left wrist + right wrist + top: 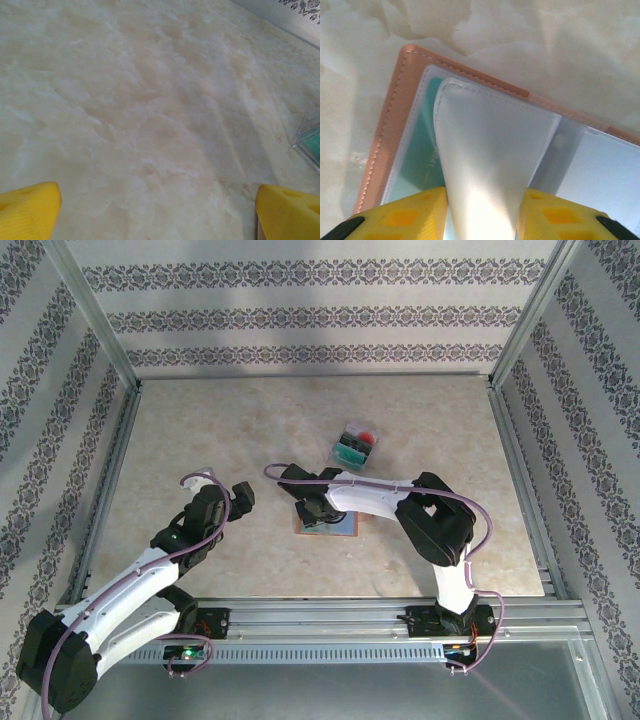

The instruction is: Take the credit cards out of the card holder

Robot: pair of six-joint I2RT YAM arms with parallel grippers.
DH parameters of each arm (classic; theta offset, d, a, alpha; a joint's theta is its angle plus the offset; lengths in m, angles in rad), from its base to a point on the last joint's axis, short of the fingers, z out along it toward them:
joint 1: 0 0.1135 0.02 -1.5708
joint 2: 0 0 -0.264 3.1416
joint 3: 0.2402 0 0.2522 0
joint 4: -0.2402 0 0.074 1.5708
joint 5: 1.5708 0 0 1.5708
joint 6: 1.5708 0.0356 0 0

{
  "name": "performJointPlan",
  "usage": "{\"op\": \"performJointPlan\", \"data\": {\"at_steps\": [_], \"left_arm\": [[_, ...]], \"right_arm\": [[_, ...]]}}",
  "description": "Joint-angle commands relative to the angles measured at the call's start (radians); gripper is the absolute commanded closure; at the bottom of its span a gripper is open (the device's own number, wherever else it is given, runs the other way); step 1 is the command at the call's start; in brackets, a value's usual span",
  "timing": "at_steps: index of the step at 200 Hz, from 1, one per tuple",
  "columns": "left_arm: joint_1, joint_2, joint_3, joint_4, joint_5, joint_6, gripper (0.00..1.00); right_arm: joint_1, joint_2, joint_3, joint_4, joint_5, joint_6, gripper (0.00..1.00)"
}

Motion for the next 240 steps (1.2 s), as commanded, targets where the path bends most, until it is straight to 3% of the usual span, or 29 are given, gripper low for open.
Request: {"op": "performJointPlan", "data": {"at_steps": [1,59,134,240], "left_arm": [[0.018,-0.012,0.01,-0.02,0.011,0.02,0.01],[0.018,0.007,0.038,-0.017,0.038,0.038,0.01],[0.019,0.071,0.084,0.0,0.107,0.072,0.01],[-0.01,0.289,0.178,0.082,0.255,0.107,0.01]], "right_arm": [[0.007,-0.031,0.0,-0.082,0.099,-0.013,0.58],[0.0,-0.113,-0.073,-0.097,0.162,0.012,0.54],[-0.028,-0.216,-0.177,-0.077,0.169,0.046,0.59],[-0.1,-0.345,-0.338,-0.034,0.149,0.081,0.6]]}}
